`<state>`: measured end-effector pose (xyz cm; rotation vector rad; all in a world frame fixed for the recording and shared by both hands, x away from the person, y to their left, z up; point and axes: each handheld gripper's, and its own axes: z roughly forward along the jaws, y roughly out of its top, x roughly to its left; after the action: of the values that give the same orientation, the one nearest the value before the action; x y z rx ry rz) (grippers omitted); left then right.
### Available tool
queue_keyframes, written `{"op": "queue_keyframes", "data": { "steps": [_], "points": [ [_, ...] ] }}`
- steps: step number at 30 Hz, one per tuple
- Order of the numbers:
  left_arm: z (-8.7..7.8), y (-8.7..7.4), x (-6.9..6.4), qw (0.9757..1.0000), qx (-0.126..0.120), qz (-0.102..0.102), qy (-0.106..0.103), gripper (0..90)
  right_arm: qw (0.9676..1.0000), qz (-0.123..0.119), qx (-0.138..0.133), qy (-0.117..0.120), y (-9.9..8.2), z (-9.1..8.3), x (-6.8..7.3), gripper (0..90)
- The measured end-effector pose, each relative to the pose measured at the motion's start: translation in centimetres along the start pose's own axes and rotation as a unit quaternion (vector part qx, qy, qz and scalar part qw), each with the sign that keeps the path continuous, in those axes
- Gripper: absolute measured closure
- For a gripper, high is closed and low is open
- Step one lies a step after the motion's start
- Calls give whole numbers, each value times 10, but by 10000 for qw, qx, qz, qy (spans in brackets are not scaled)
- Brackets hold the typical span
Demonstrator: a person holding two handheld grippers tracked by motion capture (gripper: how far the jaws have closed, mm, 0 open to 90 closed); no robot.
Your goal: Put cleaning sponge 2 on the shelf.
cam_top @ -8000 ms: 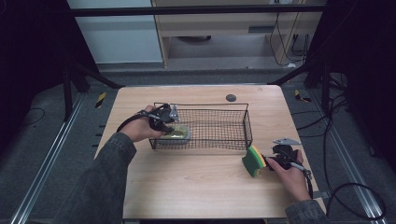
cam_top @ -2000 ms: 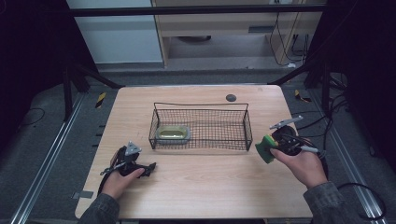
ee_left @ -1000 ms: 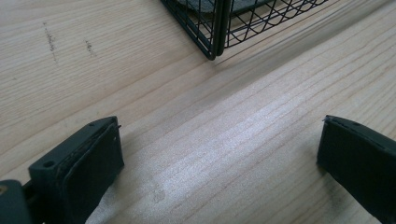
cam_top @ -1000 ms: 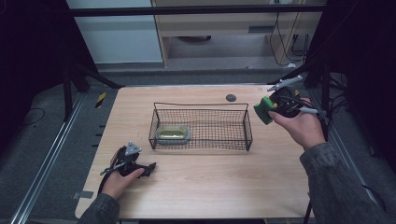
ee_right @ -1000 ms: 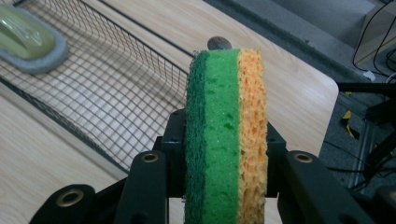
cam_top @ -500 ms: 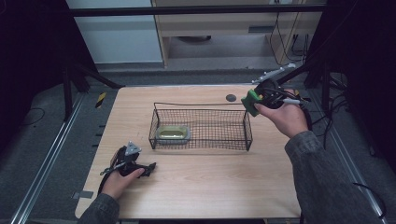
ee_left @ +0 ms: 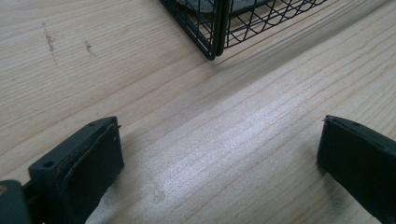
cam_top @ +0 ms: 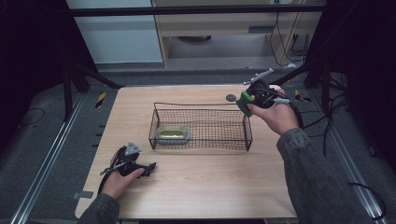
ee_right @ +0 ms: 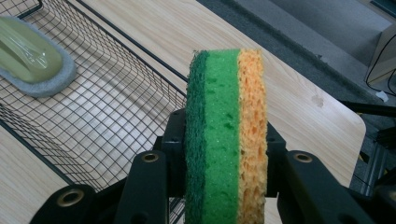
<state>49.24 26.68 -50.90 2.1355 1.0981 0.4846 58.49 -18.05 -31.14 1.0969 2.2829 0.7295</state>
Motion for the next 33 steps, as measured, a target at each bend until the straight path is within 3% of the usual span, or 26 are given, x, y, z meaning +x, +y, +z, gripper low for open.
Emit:
{"op": "queue_keyframes", "data": {
  "steps": [8, 26, 33],
  "points": [
    [0, 0, 0, 10000, 0, 1, -5, 0, 9998, -134, 123, 29, -2, 15, 6, 649],
    [0, 0, 0, 10000, -2, -3, -22, 0, 9985, -133, 503, 160, -10, 57, 16, 649],
    [0, 0, 0, 10000, -1, 2, -26, 0, 9981, -102, 577, 182, -14, 64, 19, 648]
  ]
}}
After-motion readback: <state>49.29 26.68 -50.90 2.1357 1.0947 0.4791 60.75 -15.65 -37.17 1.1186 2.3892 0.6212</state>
